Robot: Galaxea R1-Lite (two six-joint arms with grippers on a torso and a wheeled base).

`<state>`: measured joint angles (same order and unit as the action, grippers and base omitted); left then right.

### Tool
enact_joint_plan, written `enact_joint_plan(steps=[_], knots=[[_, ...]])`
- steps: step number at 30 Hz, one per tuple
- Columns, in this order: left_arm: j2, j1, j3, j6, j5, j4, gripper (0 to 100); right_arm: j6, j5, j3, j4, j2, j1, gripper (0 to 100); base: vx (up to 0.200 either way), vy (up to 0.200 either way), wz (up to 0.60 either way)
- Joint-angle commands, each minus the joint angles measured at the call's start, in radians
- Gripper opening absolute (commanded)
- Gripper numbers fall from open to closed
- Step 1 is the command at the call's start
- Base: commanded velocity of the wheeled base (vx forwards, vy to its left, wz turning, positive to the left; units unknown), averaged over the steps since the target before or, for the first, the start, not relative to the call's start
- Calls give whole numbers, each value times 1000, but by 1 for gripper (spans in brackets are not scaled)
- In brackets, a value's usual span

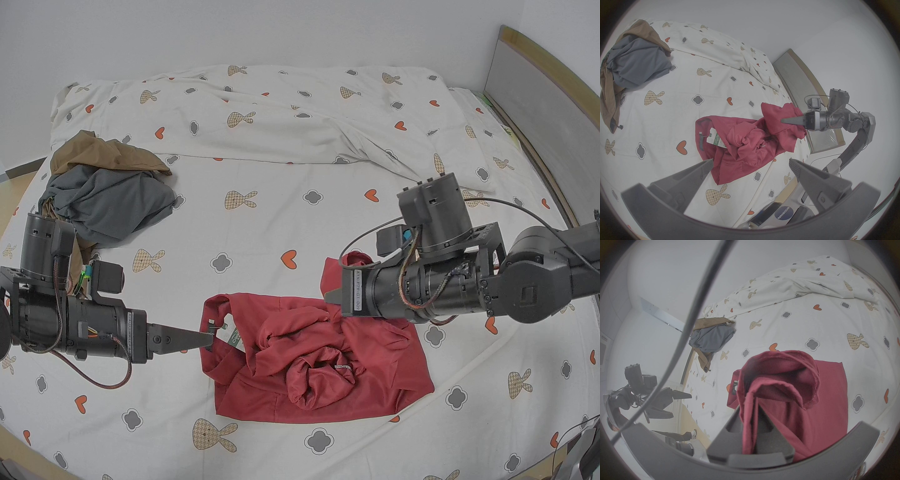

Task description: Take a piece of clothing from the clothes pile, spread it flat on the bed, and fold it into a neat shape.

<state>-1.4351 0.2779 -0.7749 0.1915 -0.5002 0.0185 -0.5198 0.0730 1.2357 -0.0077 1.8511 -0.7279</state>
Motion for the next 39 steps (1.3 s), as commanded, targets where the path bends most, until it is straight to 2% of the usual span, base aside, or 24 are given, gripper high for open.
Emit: enact_joint_plan(steps=[1,6,13,14,16,23,26,34,38,39], knots=[[-1,0,-1,0,0,0,100,-14,-5,39,9,50,-45,0,0,0,0],[2,0,0,-1,0,0,100,-16,-38,105,43,91,-79,0,0,0,0],[1,0,2,-1,0,0,100,-17,-35,143,63,114,-117,0,0,0,0],[1,0,2,-1,0,0,100,-17,-33,146,63,115,-117,100,0,0,0],[1,0,2,-1,0,0,100,-19,-28,160,63,117,-120,100,0,0,0],[-2,0,2,-1,0,0,100,-137,42,231,54,117,-170,100,0,0,0],[-2,0,2,-1,0,0,100,-155,50,231,57,106,-174,100,0,0,0],[-19,14,6,-3,0,0,100,-160,51,197,71,36,-114,100,0,0,0],[-59,52,17,-4,3,0,100,-158,51,102,67,-7,-67,100,0,0,0],[-93,70,20,0,6,0,100,-158,51,47,58,-46,-28,100,0,0,0]])
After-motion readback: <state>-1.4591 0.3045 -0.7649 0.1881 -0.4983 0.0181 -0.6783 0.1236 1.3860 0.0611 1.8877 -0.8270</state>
